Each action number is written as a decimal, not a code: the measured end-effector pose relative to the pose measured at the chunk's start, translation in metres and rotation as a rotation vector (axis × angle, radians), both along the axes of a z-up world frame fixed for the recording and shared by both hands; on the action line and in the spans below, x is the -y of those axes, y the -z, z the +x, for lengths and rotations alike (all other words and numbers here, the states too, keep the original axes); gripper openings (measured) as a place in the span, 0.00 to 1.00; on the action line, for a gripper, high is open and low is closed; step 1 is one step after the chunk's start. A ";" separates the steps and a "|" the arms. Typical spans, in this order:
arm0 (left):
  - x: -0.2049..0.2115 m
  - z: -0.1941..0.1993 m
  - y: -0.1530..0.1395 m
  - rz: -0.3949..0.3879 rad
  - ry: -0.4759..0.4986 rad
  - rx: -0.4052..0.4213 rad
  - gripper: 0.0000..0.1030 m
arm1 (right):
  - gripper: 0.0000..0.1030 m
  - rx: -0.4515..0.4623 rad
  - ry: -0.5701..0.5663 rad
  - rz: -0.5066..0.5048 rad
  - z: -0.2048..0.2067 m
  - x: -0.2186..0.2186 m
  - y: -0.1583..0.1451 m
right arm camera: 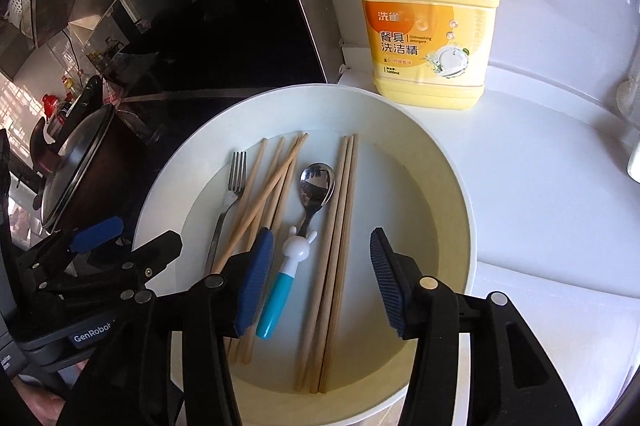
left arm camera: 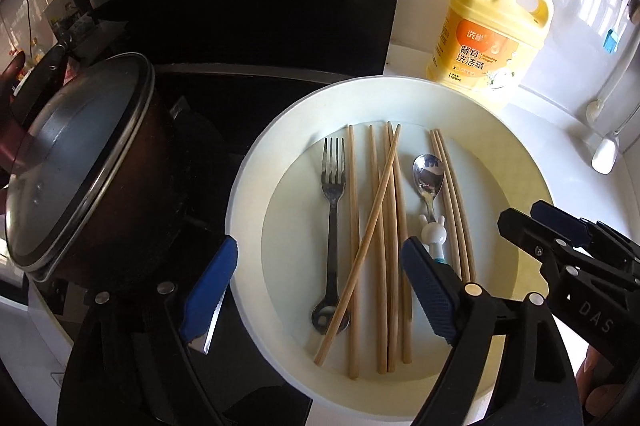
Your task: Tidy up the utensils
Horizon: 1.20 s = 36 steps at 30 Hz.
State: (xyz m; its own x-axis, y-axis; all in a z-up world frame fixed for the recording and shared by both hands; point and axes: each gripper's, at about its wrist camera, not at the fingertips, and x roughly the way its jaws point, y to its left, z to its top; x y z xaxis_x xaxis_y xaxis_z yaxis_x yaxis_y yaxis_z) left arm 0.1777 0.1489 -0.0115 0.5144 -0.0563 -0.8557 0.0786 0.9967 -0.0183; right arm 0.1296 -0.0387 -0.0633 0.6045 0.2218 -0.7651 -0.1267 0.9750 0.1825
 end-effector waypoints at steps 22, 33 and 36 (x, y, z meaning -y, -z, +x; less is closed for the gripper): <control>-0.001 -0.029 -0.018 0.015 -0.043 0.009 0.91 | 0.61 -0.021 -0.001 -0.003 -0.034 0.006 -0.011; -0.003 -0.037 -0.024 0.021 -0.060 0.021 0.92 | 0.62 -0.025 0.001 0.006 -0.039 0.006 -0.017; -0.002 -0.040 -0.026 0.023 -0.062 0.027 0.92 | 0.62 -0.033 0.006 0.004 -0.040 0.006 -0.017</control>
